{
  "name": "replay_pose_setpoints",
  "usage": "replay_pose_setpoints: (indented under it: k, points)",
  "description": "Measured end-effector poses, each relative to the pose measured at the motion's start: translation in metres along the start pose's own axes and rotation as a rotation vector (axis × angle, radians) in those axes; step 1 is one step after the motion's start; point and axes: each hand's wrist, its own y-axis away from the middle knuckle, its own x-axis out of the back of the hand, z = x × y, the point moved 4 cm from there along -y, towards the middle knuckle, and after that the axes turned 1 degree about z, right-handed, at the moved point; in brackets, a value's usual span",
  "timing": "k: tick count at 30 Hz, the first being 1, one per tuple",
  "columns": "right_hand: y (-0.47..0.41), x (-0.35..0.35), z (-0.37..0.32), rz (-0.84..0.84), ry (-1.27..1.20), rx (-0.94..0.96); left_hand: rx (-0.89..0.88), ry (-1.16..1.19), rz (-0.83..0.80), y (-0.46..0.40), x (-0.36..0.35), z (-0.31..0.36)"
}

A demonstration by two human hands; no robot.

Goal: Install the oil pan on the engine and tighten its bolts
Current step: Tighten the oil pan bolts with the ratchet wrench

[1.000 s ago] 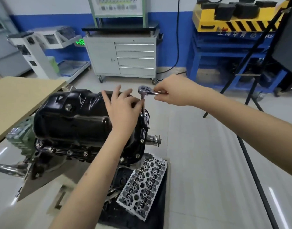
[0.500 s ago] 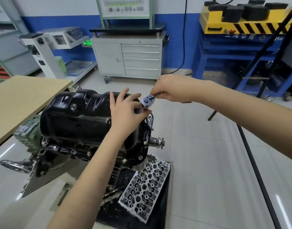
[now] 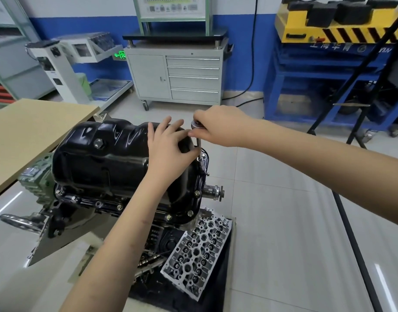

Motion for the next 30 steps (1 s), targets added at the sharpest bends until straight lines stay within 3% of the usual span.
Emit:
replay_pose_setpoints:
  k: [10,13,20,27,30]
  points:
    - [0.003,0.008,-0.009,-0.226,-0.063,0.282,-0.028,-0.043,-0.032,0.001,0.0,0.001]
    - [0.002,0.009,-0.007,-0.242,-0.078,0.235,-0.026,-0.077,-0.027,0.001,-0.002,0.002]
    - [0.003,0.005,-0.016,0.01,0.208,-0.055,0.016,-0.173,0.024,0.001,-0.006,0.002]
    - [0.009,0.011,-0.01,-0.15,-0.035,0.088,-0.037,-0.178,-0.006,0.003,-0.006,0.002]
    - [0.004,0.017,-0.007,-0.139,0.009,0.125,-0.06,-0.155,0.021,0.005,-0.004,0.003]
